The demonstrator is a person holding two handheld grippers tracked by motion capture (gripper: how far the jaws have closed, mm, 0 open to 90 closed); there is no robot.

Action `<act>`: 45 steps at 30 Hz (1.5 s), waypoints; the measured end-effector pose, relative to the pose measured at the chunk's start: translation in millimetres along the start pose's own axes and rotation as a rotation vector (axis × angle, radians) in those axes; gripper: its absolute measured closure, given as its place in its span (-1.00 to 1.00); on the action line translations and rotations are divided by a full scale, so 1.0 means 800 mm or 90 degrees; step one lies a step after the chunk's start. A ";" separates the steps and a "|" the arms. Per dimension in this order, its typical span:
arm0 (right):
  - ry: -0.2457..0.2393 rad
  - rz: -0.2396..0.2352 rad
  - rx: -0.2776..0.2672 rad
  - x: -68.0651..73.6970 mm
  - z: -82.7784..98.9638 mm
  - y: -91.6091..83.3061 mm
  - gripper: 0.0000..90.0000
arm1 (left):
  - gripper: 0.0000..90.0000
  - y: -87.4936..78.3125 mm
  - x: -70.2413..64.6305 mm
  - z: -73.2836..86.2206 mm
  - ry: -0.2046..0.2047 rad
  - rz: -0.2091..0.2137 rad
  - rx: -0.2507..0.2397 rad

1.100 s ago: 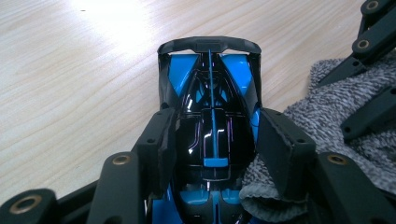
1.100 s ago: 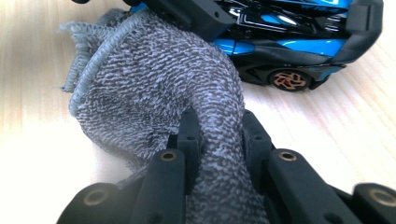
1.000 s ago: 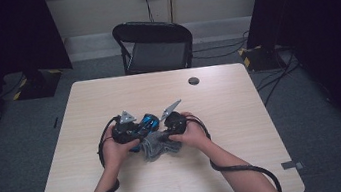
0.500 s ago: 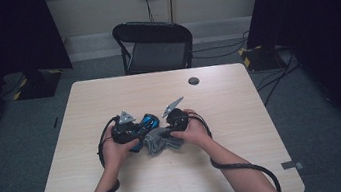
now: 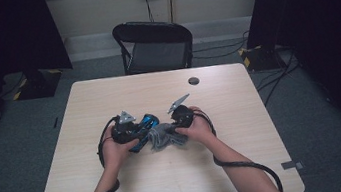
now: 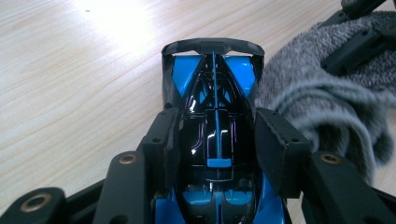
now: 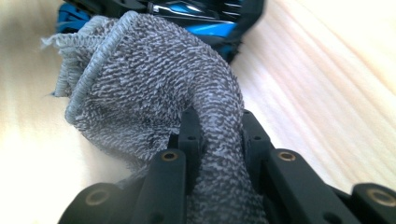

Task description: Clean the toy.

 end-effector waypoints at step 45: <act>0.067 0.093 -0.067 -0.034 0.032 -0.071 0.69 | 0.14 -0.003 0.000 0.001 -0.006 0.006 0.006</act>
Point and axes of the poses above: each handheld gripper's, and its own axes: y roughly forward along the jaws, z roughly out of its underside, x roughly to its left, the point moved 3 cm from there along y, roughly forward along the jaws, and after that the axes turned 14 degrees about -z, right-handed, at the moved point
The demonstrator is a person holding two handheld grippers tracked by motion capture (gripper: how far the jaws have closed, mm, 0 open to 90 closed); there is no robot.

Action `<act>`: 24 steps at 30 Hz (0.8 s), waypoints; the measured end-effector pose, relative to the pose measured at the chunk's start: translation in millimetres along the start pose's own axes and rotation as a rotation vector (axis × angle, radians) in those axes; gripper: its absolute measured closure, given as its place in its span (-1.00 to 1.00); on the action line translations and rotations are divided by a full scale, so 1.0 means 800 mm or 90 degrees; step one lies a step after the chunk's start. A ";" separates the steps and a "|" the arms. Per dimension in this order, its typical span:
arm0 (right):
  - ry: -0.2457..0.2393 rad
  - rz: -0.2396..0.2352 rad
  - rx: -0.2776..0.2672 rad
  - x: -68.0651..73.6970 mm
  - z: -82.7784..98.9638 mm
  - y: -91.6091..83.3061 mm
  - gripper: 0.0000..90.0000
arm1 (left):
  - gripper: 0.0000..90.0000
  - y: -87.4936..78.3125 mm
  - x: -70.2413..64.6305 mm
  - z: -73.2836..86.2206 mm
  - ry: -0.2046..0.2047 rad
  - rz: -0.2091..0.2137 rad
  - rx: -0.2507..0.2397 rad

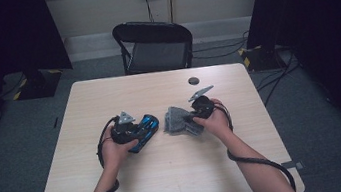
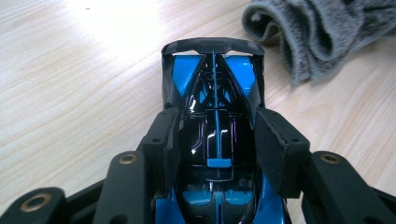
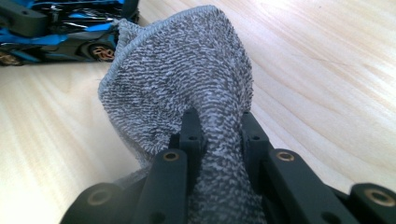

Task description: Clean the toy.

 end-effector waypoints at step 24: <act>-0.077 -0.080 -0.006 0.064 0.010 -0.016 0.69 | 0.14 -0.001 -0.001 -0.002 0.001 0.000 0.010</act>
Point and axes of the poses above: each handheld gripper's, and its own axes: y roughly forward along the jaws, z roughly out of its underside, x roughly to its left, the point moved 3 cm from there along y, roughly forward along the jaws, and after that the axes turned 14 degrees about -z, right-handed, at the moved point
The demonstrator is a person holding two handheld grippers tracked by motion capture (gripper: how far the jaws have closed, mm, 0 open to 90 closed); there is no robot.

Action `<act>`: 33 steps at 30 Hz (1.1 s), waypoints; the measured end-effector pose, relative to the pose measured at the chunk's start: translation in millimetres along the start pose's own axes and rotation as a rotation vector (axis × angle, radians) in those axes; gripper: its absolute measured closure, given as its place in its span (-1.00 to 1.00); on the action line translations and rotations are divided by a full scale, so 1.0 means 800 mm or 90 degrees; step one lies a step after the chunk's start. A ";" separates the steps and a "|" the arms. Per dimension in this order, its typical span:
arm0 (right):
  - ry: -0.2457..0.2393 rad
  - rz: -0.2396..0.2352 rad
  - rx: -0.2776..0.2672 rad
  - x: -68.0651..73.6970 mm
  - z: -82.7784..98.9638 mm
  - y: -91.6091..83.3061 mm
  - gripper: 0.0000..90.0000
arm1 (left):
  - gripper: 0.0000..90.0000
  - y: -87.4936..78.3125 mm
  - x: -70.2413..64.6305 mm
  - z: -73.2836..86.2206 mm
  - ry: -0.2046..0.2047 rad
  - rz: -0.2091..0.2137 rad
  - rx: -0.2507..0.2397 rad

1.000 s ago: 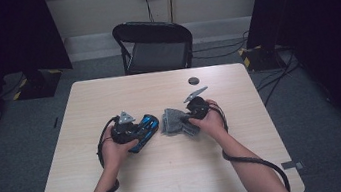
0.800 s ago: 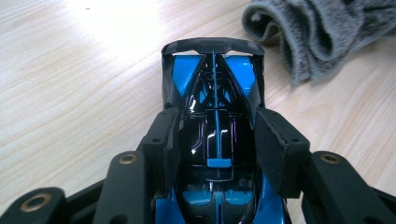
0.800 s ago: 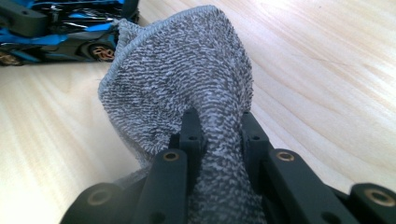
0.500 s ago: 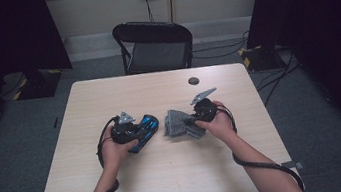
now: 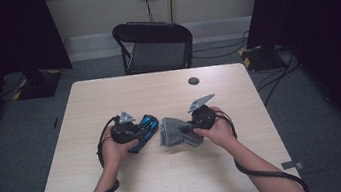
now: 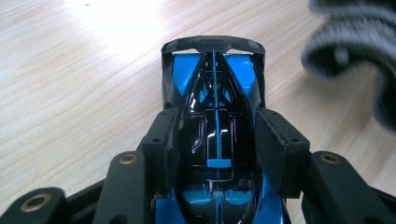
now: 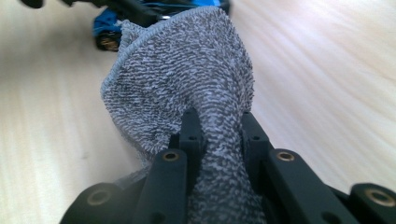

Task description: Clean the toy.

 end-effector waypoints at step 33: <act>-0.098 -0.136 0.080 0.074 -0.026 0.128 0.68 | 0.14 -0.003 0.000 0.004 0.003 -0.004 -0.011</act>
Point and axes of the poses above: each handheld gripper's, and its own axes: y roughly forward along the jaws, z roughly out of its underside, x roughly to its left, the point moved 3 cm from there along y, roughly forward along the jaws, and after that the axes turned 14 degrees about -z, right-handed, at the moved point
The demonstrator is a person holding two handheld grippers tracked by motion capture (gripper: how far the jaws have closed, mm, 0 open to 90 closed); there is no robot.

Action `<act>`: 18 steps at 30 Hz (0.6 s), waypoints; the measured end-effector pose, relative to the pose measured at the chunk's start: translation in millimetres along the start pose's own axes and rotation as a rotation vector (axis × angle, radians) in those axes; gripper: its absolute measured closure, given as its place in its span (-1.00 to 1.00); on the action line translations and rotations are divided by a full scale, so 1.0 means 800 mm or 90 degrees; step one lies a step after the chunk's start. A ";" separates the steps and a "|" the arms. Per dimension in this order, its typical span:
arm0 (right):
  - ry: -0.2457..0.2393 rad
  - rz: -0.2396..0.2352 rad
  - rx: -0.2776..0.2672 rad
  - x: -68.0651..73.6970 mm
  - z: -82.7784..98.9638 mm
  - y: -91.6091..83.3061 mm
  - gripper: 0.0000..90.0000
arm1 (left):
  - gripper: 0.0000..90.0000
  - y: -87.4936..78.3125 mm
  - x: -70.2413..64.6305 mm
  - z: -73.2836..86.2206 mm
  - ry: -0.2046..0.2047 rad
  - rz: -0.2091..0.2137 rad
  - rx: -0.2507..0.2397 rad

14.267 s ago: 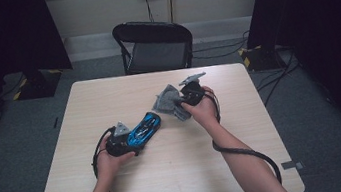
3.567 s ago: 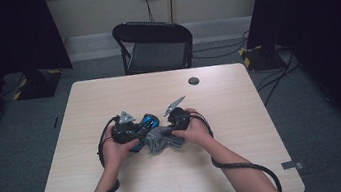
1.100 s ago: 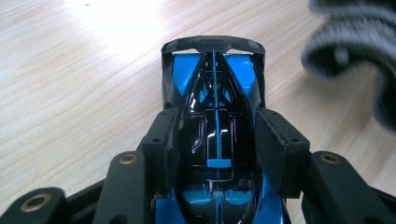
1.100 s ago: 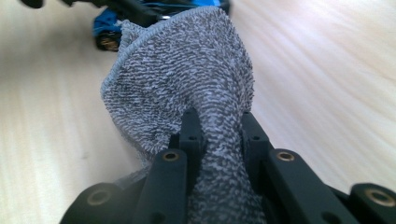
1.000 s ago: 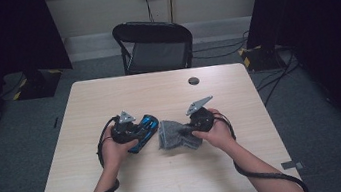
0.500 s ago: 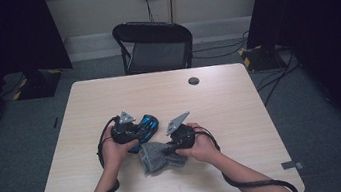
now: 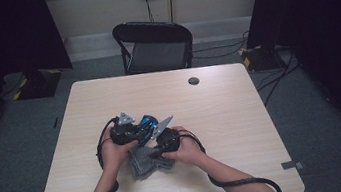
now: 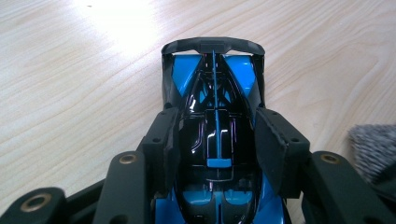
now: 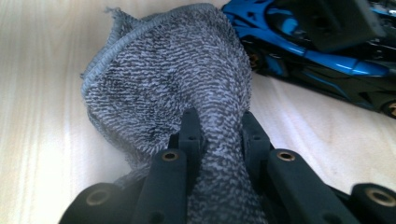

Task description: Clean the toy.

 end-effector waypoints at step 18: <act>0.048 0.036 -0.022 -0.038 0.003 -0.016 0.67 | 0.14 0.000 0.000 0.001 0.001 -0.003 -0.004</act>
Point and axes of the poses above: each handheld gripper's, and its own axes: y roughly forward along the jaws, z roughly out of its underside, x roughly to its left, the point moved 3 cm from there along y, roughly forward along the jaws, and after that the axes turned 14 degrees about -z, right-handed, at the moved point
